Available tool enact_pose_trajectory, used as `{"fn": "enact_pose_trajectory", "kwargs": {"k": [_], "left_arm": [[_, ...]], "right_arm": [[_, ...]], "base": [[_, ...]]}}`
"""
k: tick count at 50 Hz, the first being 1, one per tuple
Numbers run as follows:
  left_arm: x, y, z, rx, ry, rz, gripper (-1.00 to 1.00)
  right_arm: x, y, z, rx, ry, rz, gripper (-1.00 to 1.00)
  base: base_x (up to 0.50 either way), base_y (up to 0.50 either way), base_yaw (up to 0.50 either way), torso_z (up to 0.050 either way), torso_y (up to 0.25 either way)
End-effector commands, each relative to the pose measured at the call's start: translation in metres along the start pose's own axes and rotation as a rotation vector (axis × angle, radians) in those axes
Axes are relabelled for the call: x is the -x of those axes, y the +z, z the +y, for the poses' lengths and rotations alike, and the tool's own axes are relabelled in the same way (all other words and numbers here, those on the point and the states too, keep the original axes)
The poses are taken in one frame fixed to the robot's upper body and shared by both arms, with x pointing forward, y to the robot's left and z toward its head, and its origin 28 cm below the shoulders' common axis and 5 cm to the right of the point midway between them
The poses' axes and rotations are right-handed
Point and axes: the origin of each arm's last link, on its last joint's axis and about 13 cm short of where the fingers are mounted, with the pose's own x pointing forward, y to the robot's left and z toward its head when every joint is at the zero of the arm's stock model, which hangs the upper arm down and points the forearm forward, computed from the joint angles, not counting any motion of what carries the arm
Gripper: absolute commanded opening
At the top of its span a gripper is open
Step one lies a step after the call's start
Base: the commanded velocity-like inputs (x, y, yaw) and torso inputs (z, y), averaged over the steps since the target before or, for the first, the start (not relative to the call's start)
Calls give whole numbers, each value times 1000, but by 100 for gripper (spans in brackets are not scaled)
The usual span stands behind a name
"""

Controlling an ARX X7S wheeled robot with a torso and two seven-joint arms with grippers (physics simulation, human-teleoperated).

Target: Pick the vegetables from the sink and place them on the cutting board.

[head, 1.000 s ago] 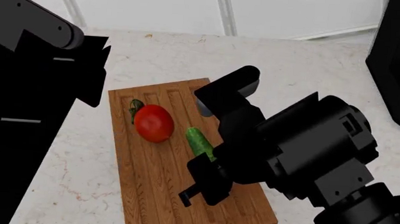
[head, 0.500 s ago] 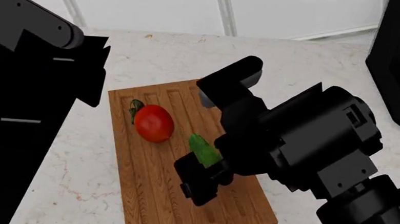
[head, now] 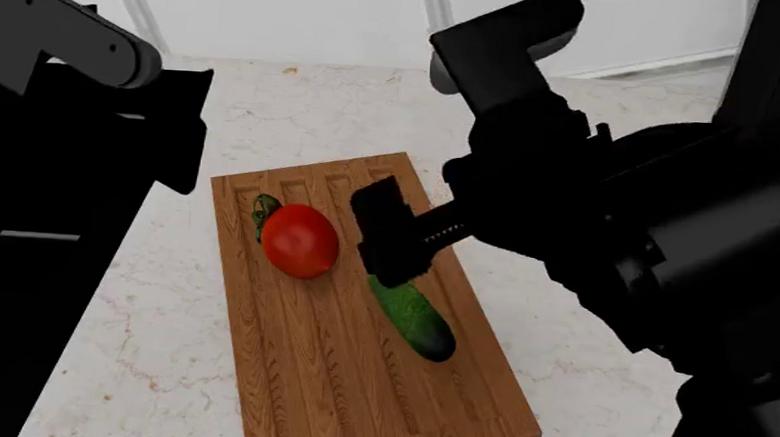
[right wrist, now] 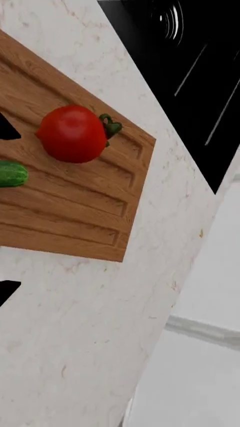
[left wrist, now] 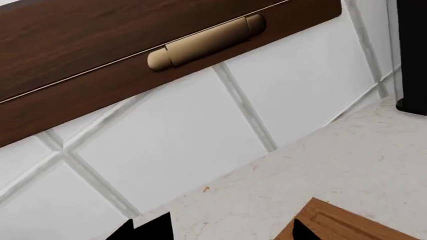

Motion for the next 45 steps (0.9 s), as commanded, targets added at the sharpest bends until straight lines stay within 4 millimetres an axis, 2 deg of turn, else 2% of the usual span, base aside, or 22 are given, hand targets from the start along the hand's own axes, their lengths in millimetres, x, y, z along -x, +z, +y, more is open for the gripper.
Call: {"fn": "enact_pose_trajectory", "kwargs": {"k": [1,4,13,21,22,27,30,37,45], "left_arm": [[5,4,-7,22,48,-109,100],[13,9,-11,21,62,-150,100],[34,15,-20,55,83,-193,100],[44,13,-23,62,110,-266,100],[45,10,-22,69,125,-271,100],[55,6,-25,47,141,-304,100],[62,8,-27,64,141,-395,100],[76,3,-34,69,141,-432,100],[99,-1,-42,78,153,-491,100]], "right_arm": [[5,-6,2,-9,-153,-319,100],[5,-16,7,17,-244,-359,100],[25,-33,19,-31,-335,-554,100],[37,-50,34,-15,-382,-687,100],[36,-52,36,34,-418,-682,100],[37,-66,37,27,-471,-719,100],[46,-70,39,10,-488,-766,100],[60,-76,49,21,-500,-818,100],[80,-74,61,56,-526,-867,100]], "base": [[0,0,0,0,0],[0,0,0,0,0],[0,0,0,0,0],[0,0,0,0,0],[0,0,0,0,0],[0,0,0,0,0],[0,0,0,0,0],[0,0,0,0,0],[0,0,0,0,0]]}}
